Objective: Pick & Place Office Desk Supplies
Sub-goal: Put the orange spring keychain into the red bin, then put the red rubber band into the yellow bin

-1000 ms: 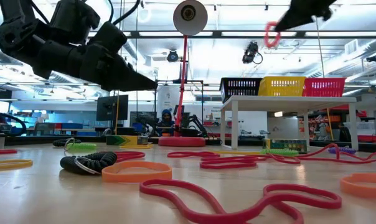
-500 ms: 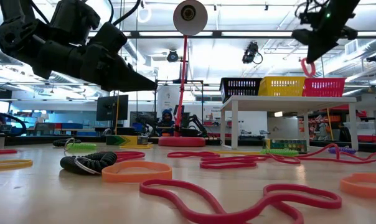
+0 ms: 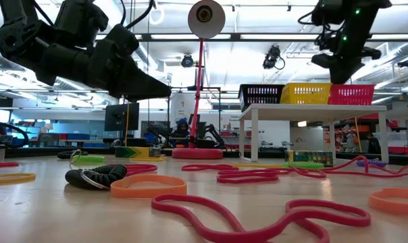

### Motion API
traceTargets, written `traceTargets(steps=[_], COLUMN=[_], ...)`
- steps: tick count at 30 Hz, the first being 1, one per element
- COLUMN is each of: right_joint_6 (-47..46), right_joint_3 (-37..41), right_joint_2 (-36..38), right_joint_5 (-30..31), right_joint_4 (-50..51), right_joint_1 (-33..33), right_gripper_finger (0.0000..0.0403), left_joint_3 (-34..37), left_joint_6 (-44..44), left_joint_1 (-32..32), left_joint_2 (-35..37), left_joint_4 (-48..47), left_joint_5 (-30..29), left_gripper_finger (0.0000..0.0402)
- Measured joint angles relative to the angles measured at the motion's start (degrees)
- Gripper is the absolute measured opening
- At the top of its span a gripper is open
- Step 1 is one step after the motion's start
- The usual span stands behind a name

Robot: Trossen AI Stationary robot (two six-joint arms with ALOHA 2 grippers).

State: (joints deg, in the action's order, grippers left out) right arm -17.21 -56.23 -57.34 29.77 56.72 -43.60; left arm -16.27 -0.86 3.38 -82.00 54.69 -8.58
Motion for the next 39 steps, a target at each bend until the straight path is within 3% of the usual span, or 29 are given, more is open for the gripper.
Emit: traceTargets(steps=[6, 11, 15, 20, 23, 27, 32, 39], right_joint_6=[1.04, 3.75, 8.07, 8.49, 8.55, 7.67, 5.00, -0.68], right_joint_3=[-1.20, -6.38, -8.29, -3.25, -0.22, 0.57, -0.01, -3.23], right_joint_2=[-0.25, 0.88, 3.06, 5.74, 5.39, 1.72, -4.90, -17.37], right_joint_5=[0.16, -2.93, -14.44, -31.89, -29.68, -20.13, -13.29, -9.31], right_joint_4=[0.46, 1.38, -1.41, -15.68, -20.17, -17.68, -16.01, -8.04], right_joint_1=[0.07, 0.31, 4.81, 14.89, 22.86, 32.20, 43.34, 49.36], right_gripper_finger=[0.0160, 0.0164, 0.0126, 0.0048, 0.0008, 0.0013, 0.0008, 0.0006], left_joint_3=[0.00, 0.00, 0.00, 0.00, 0.00, 0.00, 0.00, 0.00], left_joint_6=[0.25, -1.47, -1.51, -1.51, -1.49, -1.56, -1.71, -1.71], left_joint_1=[0.00, 0.02, 0.02, 0.02, 0.02, 0.02, -0.01, 0.00], left_joint_2=[0.00, 0.00, 0.00, 0.00, 0.00, 0.00, 0.00, 0.00], left_joint_4=[-0.03, -0.02, -0.03, -0.04, -0.04, -0.04, -0.04, -0.04], left_joint_5=[0.03, 0.04, 0.95, 1.76, 1.75, 1.57, 1.12, 1.07], left_gripper_finger=[0.0125, 0.0125, 0.0125, 0.0125, 0.0125, 0.0125, 0.0125, 0.0125])
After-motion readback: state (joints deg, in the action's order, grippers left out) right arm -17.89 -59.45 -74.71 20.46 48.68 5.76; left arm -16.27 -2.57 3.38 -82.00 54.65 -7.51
